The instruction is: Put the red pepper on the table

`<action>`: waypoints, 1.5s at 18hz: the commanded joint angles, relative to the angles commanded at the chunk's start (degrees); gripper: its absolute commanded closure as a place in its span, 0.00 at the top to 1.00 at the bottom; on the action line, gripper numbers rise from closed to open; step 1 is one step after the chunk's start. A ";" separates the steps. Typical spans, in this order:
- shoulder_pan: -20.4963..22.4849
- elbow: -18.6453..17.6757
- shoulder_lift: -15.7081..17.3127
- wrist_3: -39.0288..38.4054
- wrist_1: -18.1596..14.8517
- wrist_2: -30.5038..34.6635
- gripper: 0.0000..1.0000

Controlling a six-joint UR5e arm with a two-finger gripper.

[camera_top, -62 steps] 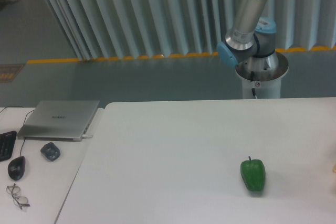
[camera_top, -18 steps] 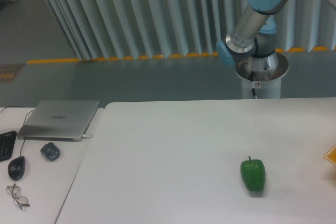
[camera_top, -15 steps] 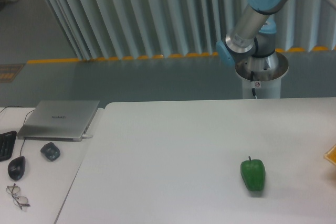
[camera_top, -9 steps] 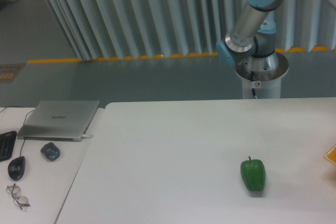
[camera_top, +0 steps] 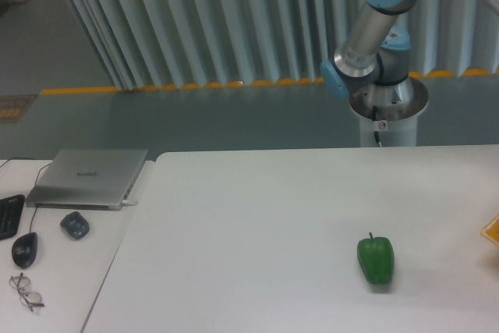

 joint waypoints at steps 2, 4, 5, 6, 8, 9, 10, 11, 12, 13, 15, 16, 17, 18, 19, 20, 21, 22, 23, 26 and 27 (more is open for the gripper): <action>-0.09 -1.75 2.18 0.35 0.17 2.80 0.00; -0.35 -3.86 4.38 2.28 0.18 3.87 0.00; -1.40 -4.83 5.18 2.46 0.09 4.48 0.00; -2.11 -5.62 5.45 2.12 0.09 4.92 0.00; -2.55 -6.16 5.98 1.59 0.17 6.85 0.00; -2.90 -5.55 5.89 1.24 0.18 7.12 0.00; -2.99 -4.93 5.63 1.06 0.18 7.03 0.00; -2.91 -4.40 5.36 0.88 0.18 7.03 0.00; -2.90 -4.05 5.10 0.80 0.18 7.03 0.00; -2.90 -3.78 4.84 0.53 0.18 7.03 0.00; -2.55 -2.47 4.22 0.53 0.26 7.03 0.00; -2.55 -1.77 3.87 0.44 0.26 7.03 0.00; -2.64 -0.98 3.17 0.01 0.26 7.03 0.00; -2.55 0.60 1.69 -1.21 0.26 7.03 0.00; -2.55 1.66 0.45 -1.31 0.35 7.03 0.00; -2.29 2.28 -0.60 -1.23 0.79 6.95 0.00; -2.03 2.54 -1.40 -1.23 1.57 6.95 0.00; -2.03 2.55 -2.01 -1.23 2.45 6.95 0.00; -1.94 2.37 -2.54 -1.23 2.90 6.95 0.00; -1.94 1.41 -2.55 -1.23 3.25 7.03 0.00; -1.76 0.71 -2.37 -1.14 3.25 7.12 0.00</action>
